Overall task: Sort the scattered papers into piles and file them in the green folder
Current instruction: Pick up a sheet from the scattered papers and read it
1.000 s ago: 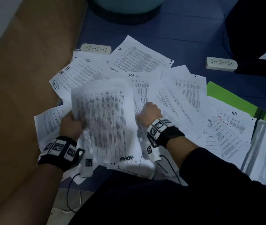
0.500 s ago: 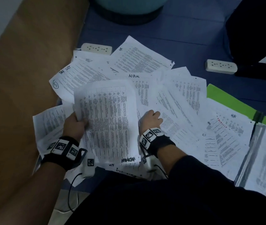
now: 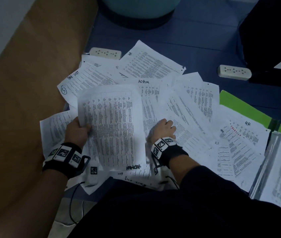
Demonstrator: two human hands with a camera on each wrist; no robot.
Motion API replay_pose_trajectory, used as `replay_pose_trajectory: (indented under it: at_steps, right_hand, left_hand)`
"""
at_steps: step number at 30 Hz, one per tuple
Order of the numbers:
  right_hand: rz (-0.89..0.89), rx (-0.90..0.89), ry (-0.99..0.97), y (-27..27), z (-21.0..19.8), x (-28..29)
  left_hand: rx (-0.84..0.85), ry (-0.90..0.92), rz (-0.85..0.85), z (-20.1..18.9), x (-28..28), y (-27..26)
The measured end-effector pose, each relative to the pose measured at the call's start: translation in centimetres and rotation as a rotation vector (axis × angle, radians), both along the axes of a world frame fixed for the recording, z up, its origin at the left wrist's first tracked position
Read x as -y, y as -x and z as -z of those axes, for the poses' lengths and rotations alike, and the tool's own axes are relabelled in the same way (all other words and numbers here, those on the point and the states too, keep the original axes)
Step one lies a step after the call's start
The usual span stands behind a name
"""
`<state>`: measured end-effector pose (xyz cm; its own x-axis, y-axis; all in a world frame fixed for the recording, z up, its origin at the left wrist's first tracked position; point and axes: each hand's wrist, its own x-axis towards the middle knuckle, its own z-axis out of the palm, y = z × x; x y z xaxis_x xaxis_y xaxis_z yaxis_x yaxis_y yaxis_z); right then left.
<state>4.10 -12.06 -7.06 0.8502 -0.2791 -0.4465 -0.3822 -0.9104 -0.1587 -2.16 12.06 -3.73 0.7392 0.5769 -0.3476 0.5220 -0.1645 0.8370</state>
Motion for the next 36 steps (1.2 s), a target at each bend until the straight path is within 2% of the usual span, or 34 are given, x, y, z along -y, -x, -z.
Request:
replay_pose_trajectory:
  at_steps: [3, 6, 8, 11, 14, 17, 21, 25, 27, 29, 31, 34, 36]
  right_hand:
    - [0.031, -0.006, -0.018, -0.5, -0.3, 1.4]
    - [-0.035, -0.115, -0.075, -0.5, -0.7, 3.0]
    - [-0.056, -0.098, -0.207, -0.7, -1.9, 4.6]
    - [-0.087, 0.087, -0.376, -0.7, -4.2, 7.2]
    - [-0.058, 0.192, -0.702, -0.6, -6.4, 9.2]
    - [-0.059, 0.184, -0.937, -0.6, -8.8, 9.6]
    - [-0.06, 0.129, -1.094, -0.7, -10.7, 8.3]
    - [-0.043, 0.004, -1.223, -0.9, -10.7, 6.3]
    - [-0.063, -0.057, -1.158, -1.5, -10.0, 5.6]
    - [0.01, -0.033, -1.048, -2.9, -8.5, 5.1]
    - [0.062, 0.061, -0.8, -5.0, -6.3, 4.6]
    - [0.016, 0.024, -0.294, -7.5, -3.6, 2.8]
    - [-0.002, 0.008, -0.095, -8.2, -2.0, 1.5]
  left_hand:
    - [0.005, -0.01, -0.001, -0.1, 0.1, 0.2]
    - [0.006, -0.003, 0.026, 0.0, 0.7, 0.1]
    - [0.016, 0.023, 0.039, 0.1, 1.1, -0.2]
    - [0.023, 0.035, 0.072, -0.1, 1.5, -0.6]
    - [0.035, 0.154, 0.083, -0.4, 2.2, -1.1]
    - [0.039, 0.258, 0.107, -0.9, 3.2, -2.1]
    - [0.062, 0.381, 0.132, -1.6, 4.3, -3.4]
    - [0.077, 0.37, 0.149, -1.9, 4.5, -4.5]
    - [0.055, 0.296, 0.148, -1.8, 4.1, -4.7]
    - [0.034, 0.211, 0.15, -1.8, 3.4, -4.6]
    - [0.034, 0.182, 0.119, -1.5, 2.6, -4.1]
    - [0.031, 0.164, 0.075, -0.7, 1.3, -3.4]
    - [0.036, 0.174, 0.067, -0.3, 0.9, -3.1]
